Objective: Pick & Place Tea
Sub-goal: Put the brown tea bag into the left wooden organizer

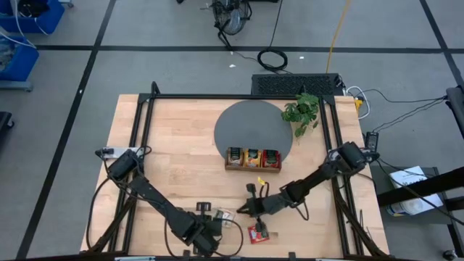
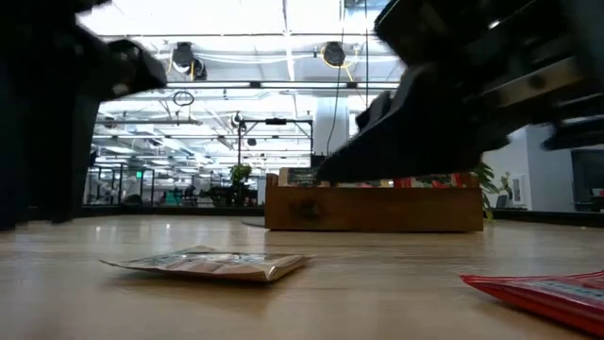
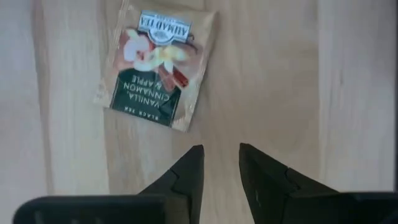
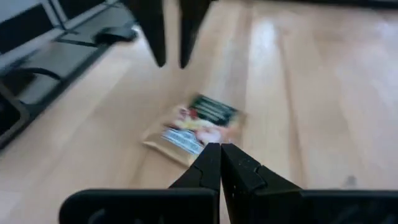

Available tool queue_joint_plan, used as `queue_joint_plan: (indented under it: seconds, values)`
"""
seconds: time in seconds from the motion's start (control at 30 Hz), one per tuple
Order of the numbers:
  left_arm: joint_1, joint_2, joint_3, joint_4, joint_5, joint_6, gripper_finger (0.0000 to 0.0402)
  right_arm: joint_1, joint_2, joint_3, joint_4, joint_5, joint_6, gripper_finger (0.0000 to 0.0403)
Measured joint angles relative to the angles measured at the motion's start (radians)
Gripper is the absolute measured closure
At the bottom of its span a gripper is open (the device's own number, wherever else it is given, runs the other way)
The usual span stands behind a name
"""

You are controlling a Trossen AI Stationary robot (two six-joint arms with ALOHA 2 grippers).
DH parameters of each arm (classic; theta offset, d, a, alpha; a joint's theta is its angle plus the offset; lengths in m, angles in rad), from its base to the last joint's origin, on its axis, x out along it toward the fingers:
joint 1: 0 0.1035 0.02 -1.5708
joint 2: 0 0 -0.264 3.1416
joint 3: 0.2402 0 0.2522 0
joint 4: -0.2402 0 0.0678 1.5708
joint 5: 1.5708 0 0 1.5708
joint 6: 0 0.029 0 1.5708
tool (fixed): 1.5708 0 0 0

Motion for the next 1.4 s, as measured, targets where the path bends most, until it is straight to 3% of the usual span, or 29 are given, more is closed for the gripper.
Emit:
queue_joint_plan:
  seconds: [0.2,0.53,0.97,1.1,1.27,1.4]
  values:
    - [0.011,0.000,-0.056,0.069,-0.058,-0.045,0.0296,-0.070,0.030,0.005,-0.048,-0.124,0.111,0.0403]
    - [0.105,-0.004,-0.129,0.083,-0.110,-0.144,0.0296,-0.067,0.139,0.068,0.001,-0.215,0.145,0.0403]
    - [0.157,-0.012,-0.151,0.159,-0.142,-0.038,0.0296,-0.048,0.138,0.074,-0.002,-0.258,0.127,0.0403]
    - [0.122,-0.056,-0.154,0.152,-0.099,-0.016,0.0296,-0.044,0.123,0.073,-0.036,-0.261,0.114,0.0403]
    - [0.046,-0.083,-0.151,0.201,0.035,-0.009,0.0296,-0.044,0.122,0.074,-0.055,-0.260,0.138,0.0403]
    - [0.016,-0.051,-0.151,0.260,0.040,-0.006,0.0296,-0.044,0.122,0.074,-0.056,-0.262,0.157,0.0403]
